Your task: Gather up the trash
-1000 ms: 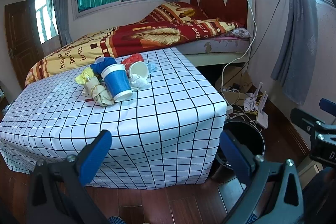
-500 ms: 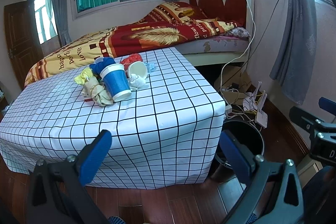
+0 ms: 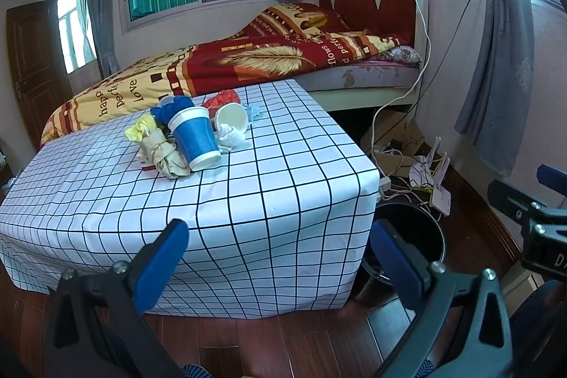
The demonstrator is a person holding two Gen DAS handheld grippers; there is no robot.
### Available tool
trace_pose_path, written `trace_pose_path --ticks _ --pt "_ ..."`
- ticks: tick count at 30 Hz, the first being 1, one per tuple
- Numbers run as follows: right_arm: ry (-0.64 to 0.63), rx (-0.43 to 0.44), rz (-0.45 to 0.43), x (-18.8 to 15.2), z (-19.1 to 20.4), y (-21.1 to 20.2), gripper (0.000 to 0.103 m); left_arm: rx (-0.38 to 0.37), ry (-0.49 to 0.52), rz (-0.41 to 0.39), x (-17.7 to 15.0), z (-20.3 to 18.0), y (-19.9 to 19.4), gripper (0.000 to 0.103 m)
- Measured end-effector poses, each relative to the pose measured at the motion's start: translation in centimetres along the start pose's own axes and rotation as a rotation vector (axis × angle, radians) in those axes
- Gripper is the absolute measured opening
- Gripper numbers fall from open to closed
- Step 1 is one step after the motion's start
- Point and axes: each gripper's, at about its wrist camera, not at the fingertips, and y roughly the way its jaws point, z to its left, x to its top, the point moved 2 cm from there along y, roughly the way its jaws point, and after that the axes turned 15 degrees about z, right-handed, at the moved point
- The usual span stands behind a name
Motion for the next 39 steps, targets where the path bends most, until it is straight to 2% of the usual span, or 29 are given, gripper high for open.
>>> trace_pose_path --ticks 32,39 --pt "0.001 0.002 0.006 -0.1 0.2 0.1 0.103 -0.006 0.006 0.008 -0.1 -0.1 0.3 0.103" --pt "0.012 0.007 0.003 -0.3 0.6 0.2 0.103 -0.007 0.001 0.02 -0.3 1.0 0.6 0.103"
